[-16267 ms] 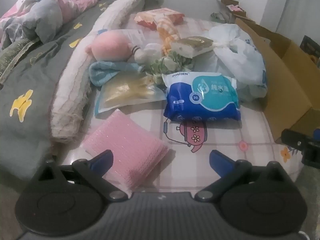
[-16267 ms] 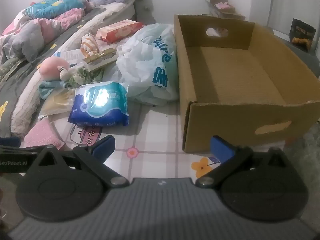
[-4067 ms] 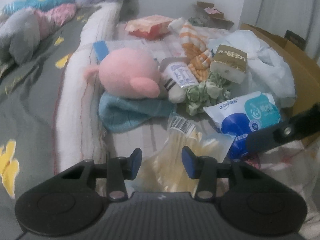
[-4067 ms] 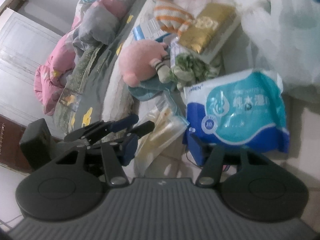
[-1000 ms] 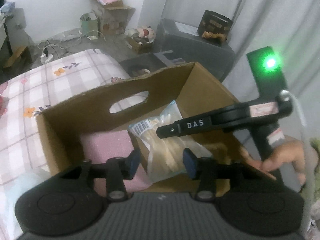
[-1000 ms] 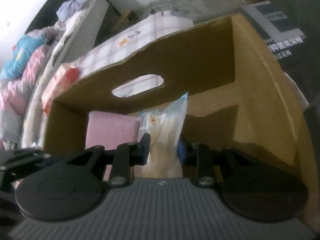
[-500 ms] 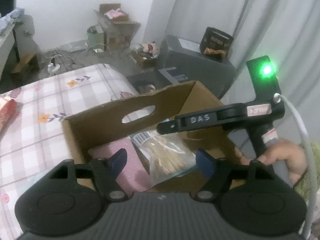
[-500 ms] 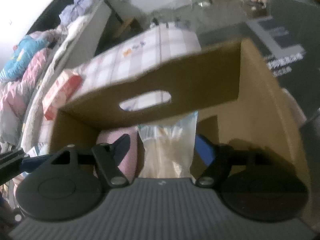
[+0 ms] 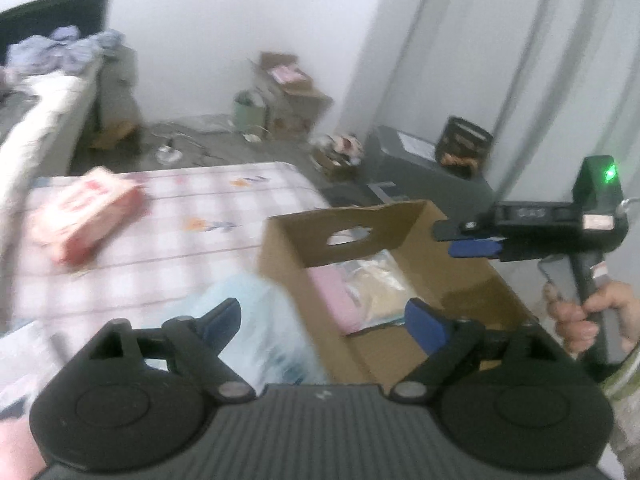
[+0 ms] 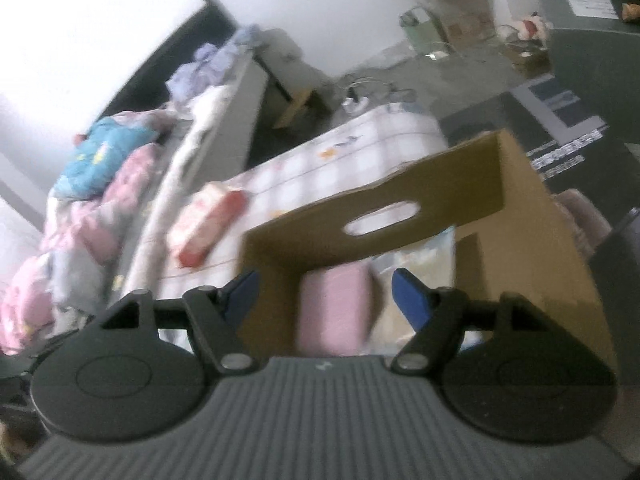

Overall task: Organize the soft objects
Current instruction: 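Move the right gripper down to the blue-edged paper box on the bed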

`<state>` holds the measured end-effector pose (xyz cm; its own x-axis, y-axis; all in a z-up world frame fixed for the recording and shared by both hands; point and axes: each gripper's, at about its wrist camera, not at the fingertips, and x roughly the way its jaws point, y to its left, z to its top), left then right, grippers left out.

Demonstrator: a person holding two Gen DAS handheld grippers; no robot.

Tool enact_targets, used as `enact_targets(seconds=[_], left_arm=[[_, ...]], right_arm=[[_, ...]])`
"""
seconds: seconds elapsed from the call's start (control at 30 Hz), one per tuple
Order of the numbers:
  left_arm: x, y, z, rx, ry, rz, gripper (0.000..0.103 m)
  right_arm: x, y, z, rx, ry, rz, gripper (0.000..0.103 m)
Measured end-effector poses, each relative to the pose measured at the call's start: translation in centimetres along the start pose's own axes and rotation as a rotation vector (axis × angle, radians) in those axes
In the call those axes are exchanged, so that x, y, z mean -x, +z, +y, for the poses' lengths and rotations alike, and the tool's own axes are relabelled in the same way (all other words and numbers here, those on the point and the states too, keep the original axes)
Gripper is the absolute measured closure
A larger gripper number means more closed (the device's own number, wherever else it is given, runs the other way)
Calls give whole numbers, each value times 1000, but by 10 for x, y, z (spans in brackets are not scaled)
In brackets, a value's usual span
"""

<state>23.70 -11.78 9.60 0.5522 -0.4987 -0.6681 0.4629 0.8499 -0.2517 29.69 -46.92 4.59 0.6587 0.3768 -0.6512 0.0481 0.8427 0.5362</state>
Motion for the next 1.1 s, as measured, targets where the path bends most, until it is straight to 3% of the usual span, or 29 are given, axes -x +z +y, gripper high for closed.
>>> enact_targets(seconds=[0.2, 0.37, 0.63, 0.83, 1.03, 1.1], left_arm=[[71, -47, 45, 65, 125, -82, 12], [110, -83, 83, 116, 244, -145, 12], [130, -98, 136, 94, 385, -219, 14], [103, -70, 180, -35, 399, -119, 23], [44, -52, 212, -192, 402, 73, 22], [27, -48, 218, -230, 391, 114, 17]], right_arm=[[16, -28, 62, 61, 98, 41, 30], [2, -47, 130, 161, 176, 105, 30], [-54, -65, 228, 234, 285, 242, 30], [-132, -65, 269, 128, 325, 369, 30], [-230, -63, 284, 34, 245, 523, 30], [-261, -65, 283, -26, 204, 583, 30]])
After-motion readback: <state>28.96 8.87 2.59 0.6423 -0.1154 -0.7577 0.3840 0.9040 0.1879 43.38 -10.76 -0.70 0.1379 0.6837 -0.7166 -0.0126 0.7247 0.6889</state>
